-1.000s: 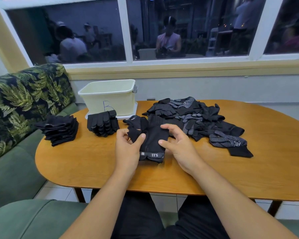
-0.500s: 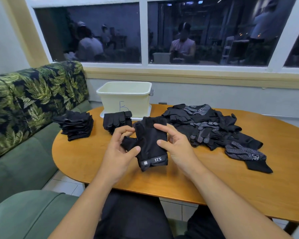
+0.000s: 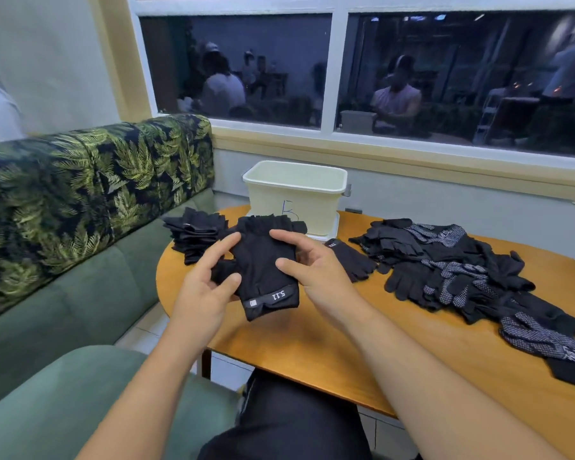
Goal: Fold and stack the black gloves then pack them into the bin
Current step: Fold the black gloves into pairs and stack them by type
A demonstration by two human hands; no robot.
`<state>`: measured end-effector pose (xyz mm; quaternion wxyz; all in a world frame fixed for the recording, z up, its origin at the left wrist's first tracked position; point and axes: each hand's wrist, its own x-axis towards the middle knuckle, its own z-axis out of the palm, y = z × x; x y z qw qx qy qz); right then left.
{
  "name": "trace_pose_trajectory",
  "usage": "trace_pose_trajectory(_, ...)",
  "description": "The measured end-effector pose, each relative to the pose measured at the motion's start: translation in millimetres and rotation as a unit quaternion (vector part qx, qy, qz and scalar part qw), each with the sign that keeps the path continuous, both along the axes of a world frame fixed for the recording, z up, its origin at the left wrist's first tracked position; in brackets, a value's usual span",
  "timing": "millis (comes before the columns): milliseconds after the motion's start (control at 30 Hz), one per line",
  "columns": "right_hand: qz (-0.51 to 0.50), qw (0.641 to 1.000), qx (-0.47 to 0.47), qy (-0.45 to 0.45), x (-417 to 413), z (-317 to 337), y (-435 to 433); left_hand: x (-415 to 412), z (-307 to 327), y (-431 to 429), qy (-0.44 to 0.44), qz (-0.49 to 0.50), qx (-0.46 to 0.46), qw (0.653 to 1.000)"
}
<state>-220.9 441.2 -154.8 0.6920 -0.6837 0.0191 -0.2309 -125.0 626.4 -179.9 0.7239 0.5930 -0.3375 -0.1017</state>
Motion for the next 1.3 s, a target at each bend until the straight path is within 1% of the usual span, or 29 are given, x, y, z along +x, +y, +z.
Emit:
trace_pose_trajectory(100, 0.036, 0.999, 0.008, 0.01, 15, -1, 10, 12, 10, 13, 0.027, 0.011, -0.008, 1.0)
trace_pose_trajectory(200, 0.076, 0.996, -0.039, 0.034, 29, 1, 16, 27, 20, 24, 0.039, 0.013, -0.007, 0.999)
trace_pose_trajectory(267, 0.089, 0.993, -0.065, 0.049, 42, 6, 18, 44, 25, 31, 0.021, 0.025, 0.022, 0.999)
trace_pose_trajectory(367, 0.081, 0.991, -0.073, 0.075, 72, 16, 21, 77, 37, 36, -0.005, 0.044, 0.075, 0.996)
trace_pose_trajectory(467, 0.062, 0.993, -0.05, 0.084, 112, 30, 24, 120, 61, 31, -0.01, 0.078, 0.107, 0.991)
trace_pose_trajectory(600, 0.037, 0.995, 0.032, 0.088, 169, 55, 27, 182, 97, 15, -0.002, 0.087, 0.142, 0.986)
trace_pose_trajectory(700, 0.013, 0.991, 0.071, 0.114, 205, 65, 28, 214, 112, 1, 0.018, 0.09, 0.17, 0.981)
trace_pose_trajectory(800, -0.012, 0.982, 0.099, 0.157, 232, 58, 28, 246, 106, -9, 0.022, 0.093, 0.209, 0.973)
trace_pose_trajectory(933, -0.023, 0.971, 0.104, 0.212, 260, 33, 26, 278, 80, -16, 0.03, 0.089, 0.243, 0.965)
trace_pose_trajectory(1000, -0.043, 0.969, 0.079, 0.23, 270, 24, 23, 284, 66, -19, 0.036, 0.086, 0.252, 0.963)
trace_pose_trajectory(1067, -0.062, 0.966, 0.02, 0.248, 278, 19, 19, 285, 55, -22, 0.031, 0.087, 0.263, 0.96)
trace_pose_trajectory(1200, -0.06, 0.95, -0.107, 0.286, 288, 9, 15, 293, 40, -24, -0.018, 0.116, 0.313, 0.942)
trace_pose_trajectory(1300, -0.058, 0.944, -0.157, 0.285, 287, 8, 15, 295, 40, -24, -0.04, 0.132, 0.344, 0.929)
